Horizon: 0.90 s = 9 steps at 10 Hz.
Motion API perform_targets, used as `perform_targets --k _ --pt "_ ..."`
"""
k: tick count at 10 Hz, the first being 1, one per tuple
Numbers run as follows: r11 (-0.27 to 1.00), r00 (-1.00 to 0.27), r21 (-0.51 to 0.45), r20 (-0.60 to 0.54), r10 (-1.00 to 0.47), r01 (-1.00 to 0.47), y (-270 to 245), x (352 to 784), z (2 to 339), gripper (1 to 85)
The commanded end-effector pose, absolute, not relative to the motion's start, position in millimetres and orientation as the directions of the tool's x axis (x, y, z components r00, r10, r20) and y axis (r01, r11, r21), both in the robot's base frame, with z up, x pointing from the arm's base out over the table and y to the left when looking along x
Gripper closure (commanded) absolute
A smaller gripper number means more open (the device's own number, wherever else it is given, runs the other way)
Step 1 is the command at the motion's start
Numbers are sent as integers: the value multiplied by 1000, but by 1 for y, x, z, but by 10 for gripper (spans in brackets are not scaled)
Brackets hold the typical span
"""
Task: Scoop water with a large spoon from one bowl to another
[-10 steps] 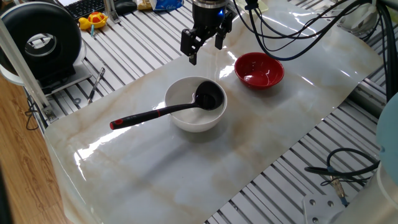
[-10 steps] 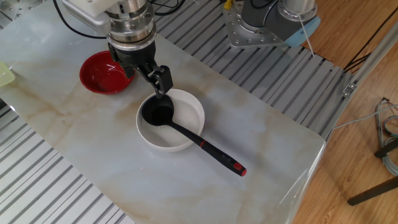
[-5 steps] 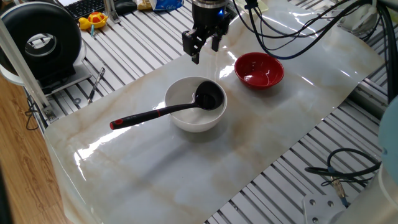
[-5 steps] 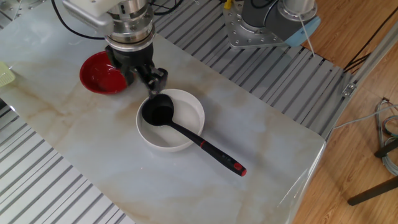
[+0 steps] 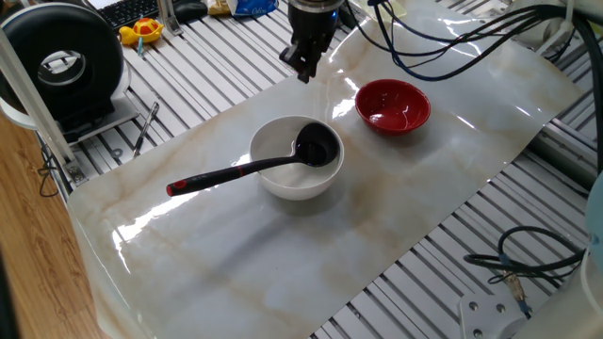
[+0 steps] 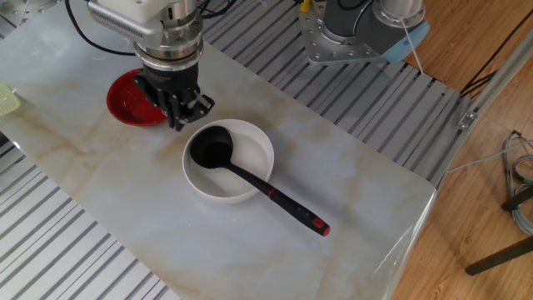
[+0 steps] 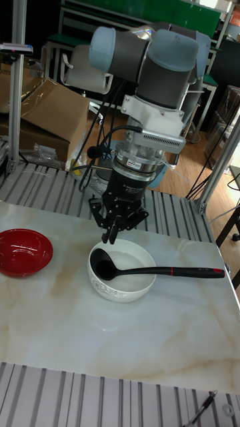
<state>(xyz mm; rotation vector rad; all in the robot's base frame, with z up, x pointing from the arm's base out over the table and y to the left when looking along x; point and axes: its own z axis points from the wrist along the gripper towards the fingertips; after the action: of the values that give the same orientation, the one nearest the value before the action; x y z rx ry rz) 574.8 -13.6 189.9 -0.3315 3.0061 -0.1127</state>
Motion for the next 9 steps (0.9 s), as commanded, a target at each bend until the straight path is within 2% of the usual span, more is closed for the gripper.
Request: perform_targets --k 1,3,4,5,6,7,8,9 --pt "967 -961 -88 -119 -250 -241 -14 578 190 843" --pt "962 -958 -90 -103 -266 -258 -16 574 190 843" --pt "943 -941 -115 -94 -324 -313 -24 574 193 843" --pt "923 -916 -145 -136 -376 -357 -29 587 198 843" --pt "925 -913 -130 -159 -376 -358 -25 590 199 843" --pt "929 -917 -63 -146 -371 -366 -10 581 197 843" --pt "910 -896 40 -196 -398 -413 21 582 199 843" --pt "897 -883 24 -188 -430 -442 18 580 198 843"
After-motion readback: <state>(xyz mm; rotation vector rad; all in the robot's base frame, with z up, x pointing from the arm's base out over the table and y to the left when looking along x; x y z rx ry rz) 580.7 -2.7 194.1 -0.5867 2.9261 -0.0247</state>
